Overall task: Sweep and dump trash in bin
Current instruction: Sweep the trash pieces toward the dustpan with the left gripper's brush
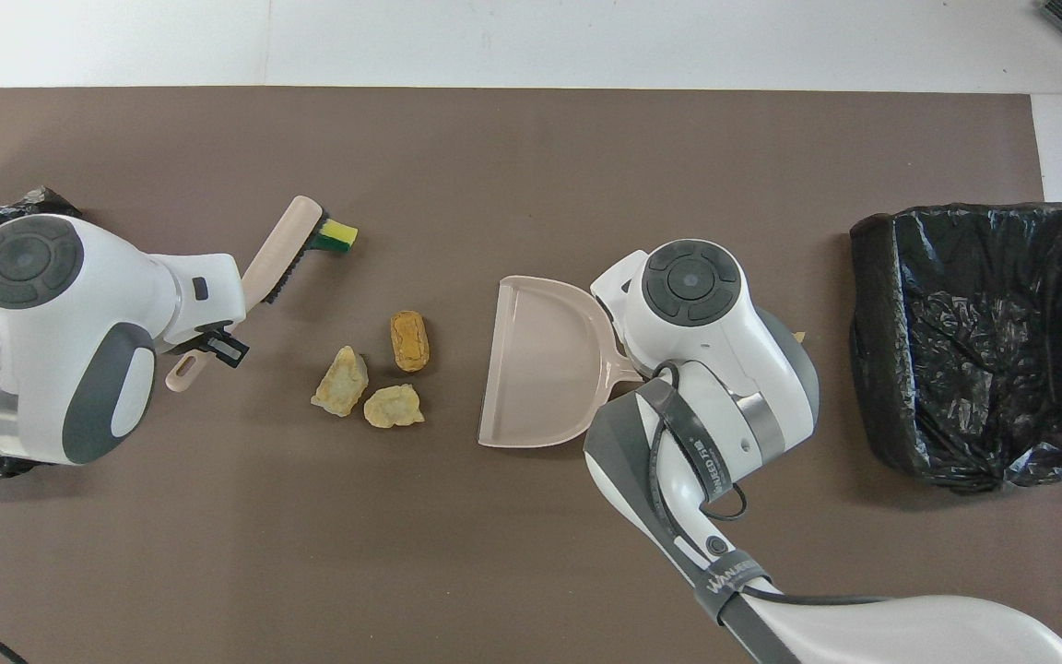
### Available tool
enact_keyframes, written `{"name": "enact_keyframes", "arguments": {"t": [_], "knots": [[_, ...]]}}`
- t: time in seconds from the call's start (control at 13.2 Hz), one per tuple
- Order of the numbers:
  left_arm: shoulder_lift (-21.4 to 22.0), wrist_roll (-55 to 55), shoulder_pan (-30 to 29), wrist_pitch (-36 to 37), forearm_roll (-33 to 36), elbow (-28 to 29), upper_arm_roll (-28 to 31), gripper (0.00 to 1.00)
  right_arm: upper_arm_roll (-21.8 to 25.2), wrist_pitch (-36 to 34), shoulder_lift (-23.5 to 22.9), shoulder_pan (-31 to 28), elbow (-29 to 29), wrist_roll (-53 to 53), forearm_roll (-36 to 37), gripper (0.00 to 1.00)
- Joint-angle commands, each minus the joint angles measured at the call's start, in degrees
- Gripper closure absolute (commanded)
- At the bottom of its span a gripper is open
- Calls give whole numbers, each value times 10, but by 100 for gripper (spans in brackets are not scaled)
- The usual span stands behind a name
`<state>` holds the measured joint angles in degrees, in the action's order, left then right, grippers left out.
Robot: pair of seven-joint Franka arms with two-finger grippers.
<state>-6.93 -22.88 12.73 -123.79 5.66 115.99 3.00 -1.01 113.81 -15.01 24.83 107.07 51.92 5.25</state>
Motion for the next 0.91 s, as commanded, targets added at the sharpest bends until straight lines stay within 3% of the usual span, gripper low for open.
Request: {"name": "enact_keyframes", "arguments": {"t": [0.0, 0.23, 0.45, 0.83], "knots": [[-79, -55, -15, -34, -5, -67, -4, 100, -1, 0, 16, 11, 19, -10, -13, 100], [-97, -108, -27, -63, -4, -63, -4, 100, -1, -7, 17, 12, 19, -25, -13, 100], [-78, -136, -22, -36, -4, -28, -4, 100, -1, -8, 17, 9, 18, -23, -13, 100], [-50, -139, 11, 112, -3, -26, -4, 100, -1, -17, 17, 10, 14, -29, -13, 100]]}}
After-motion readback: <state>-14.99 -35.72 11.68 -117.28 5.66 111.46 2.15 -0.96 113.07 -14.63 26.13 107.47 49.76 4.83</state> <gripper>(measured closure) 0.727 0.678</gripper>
